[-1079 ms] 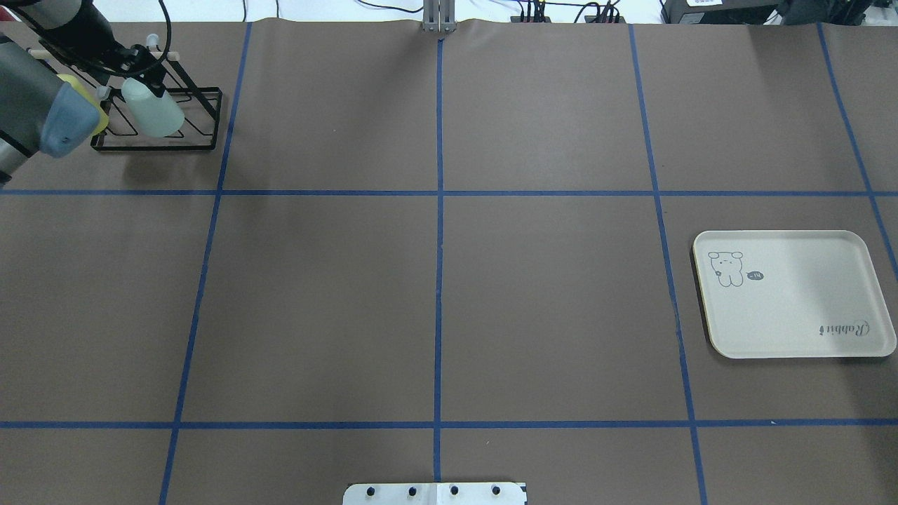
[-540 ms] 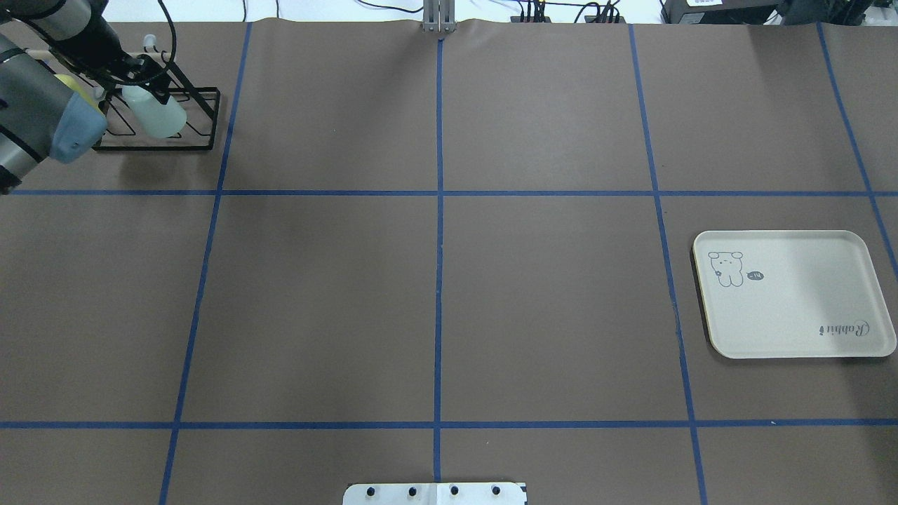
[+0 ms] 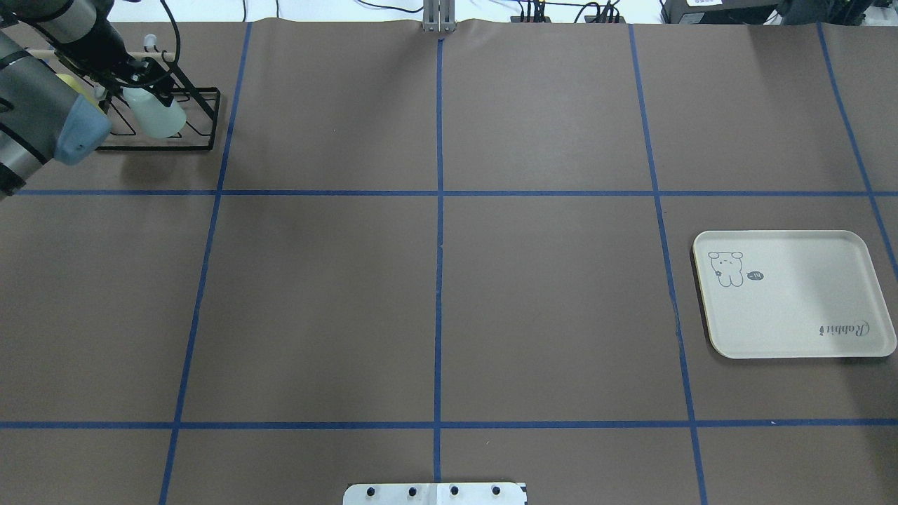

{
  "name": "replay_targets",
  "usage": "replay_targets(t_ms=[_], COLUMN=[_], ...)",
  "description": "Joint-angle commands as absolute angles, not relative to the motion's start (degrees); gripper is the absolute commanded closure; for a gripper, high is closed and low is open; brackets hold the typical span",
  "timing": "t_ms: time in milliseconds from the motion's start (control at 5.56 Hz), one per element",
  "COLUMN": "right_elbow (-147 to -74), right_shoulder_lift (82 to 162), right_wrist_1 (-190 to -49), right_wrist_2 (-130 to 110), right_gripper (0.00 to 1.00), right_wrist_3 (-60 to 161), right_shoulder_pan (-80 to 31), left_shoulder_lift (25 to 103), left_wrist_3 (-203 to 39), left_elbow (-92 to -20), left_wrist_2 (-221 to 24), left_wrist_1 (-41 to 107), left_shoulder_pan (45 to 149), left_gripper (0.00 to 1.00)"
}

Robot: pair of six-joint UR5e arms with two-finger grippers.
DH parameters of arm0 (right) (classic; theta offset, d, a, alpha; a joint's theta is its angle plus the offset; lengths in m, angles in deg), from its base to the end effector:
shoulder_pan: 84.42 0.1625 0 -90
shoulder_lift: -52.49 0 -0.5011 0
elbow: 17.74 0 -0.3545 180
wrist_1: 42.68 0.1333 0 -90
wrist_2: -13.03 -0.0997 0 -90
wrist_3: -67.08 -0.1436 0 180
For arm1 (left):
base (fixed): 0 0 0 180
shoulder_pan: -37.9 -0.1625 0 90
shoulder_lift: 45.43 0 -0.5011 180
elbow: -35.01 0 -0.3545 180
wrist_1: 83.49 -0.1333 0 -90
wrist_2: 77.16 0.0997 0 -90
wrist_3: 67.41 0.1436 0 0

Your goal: Left arm grabs green cup and hands to right arm on tray

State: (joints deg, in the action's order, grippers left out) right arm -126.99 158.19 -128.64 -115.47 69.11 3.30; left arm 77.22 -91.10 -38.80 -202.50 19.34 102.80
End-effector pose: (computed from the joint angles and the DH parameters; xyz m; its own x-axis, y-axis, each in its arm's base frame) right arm 0.0307 -0.3334 0.7212 0.7768 -0.1483 0.6120 0.0670 0.9858 0.1539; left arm 0.2746 -0.7046 0.5374 0.7152 0.2342 -0.6585 -0.0902 0.9652 0.2453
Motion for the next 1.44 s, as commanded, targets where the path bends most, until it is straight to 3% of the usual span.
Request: replay_targets(t_ms=[0,180,540,719,1259], right_elbow=[-127.0,-127.1,-127.1,-127.1,-127.4], right_shoulder_lift=[158.2,158.2,158.2,158.1,158.1], right_wrist_1=[-128.6,-128.6,-128.6,-128.6,-128.6], right_wrist_2=[-115.5,-115.5,-115.6,-115.6,-115.6], right_gripper=[0.0,0.0,0.0,0.0,0.0], right_wrist_3=[69.0,69.0,69.0,69.0,69.0], right_shoulder_pan=[3.3,3.3,3.3,3.3,3.3], left_shoulder_lift=[77.4,77.4,77.7,77.5,77.0], left_wrist_3=[-91.1,-91.2,-92.4,-94.3,-94.3], left_elbow=[-38.5,-38.6,-40.0,-41.9,-51.8], left_wrist_2=[-202.5,-202.5,-202.5,-202.5,-202.8], left_wrist_1=[19.3,19.3,19.2,18.9,14.1], left_shoulder_pan=[102.5,102.5,102.8,103.3,106.4], left_gripper=[0.17,0.31,0.81,1.0,1.0])
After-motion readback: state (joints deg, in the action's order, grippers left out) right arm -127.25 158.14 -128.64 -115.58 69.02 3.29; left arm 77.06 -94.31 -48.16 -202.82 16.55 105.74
